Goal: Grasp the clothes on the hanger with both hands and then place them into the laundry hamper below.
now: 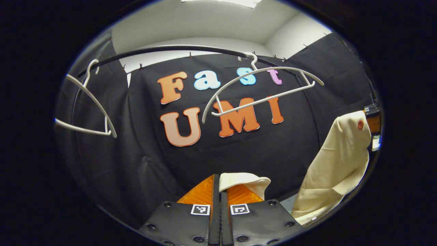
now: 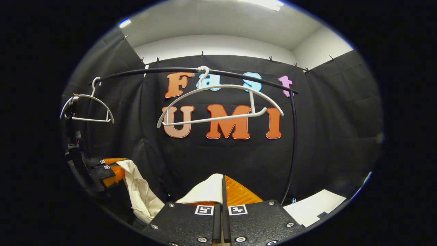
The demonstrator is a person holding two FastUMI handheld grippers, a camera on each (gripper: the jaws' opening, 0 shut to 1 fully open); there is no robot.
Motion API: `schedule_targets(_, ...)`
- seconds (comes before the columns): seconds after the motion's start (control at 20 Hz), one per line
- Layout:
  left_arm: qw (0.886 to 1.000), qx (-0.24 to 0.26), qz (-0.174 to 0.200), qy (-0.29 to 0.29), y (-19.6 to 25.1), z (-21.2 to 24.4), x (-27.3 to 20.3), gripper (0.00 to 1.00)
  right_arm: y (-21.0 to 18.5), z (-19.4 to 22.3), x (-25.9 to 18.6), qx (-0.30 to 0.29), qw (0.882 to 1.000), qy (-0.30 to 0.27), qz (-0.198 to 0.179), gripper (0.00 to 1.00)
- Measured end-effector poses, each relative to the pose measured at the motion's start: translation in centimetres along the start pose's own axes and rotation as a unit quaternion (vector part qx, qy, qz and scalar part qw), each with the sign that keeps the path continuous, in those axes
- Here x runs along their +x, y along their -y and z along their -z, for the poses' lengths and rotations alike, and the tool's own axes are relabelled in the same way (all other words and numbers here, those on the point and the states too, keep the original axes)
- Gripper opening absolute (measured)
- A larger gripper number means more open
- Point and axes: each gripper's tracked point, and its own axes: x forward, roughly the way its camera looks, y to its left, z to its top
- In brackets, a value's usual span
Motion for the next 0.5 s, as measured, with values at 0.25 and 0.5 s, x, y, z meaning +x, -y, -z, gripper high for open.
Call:
schedule_targets(0.25, 0.996, -0.063, 0.054, -0.041, 3.4, 3.5, -2.3, 0.08, -0.3, 4.0, -1.3, 0.018, 0.999, -0.043, 0.004, 0.02)
schedule_targets(0.5, 0.987, -0.101, 0.083, -0.094, 5.4, 7.3, -3.3, 0.11, -1.1, 8.6, -1.4, 0.02, 0.995, -0.095, -0.004, 0.02)
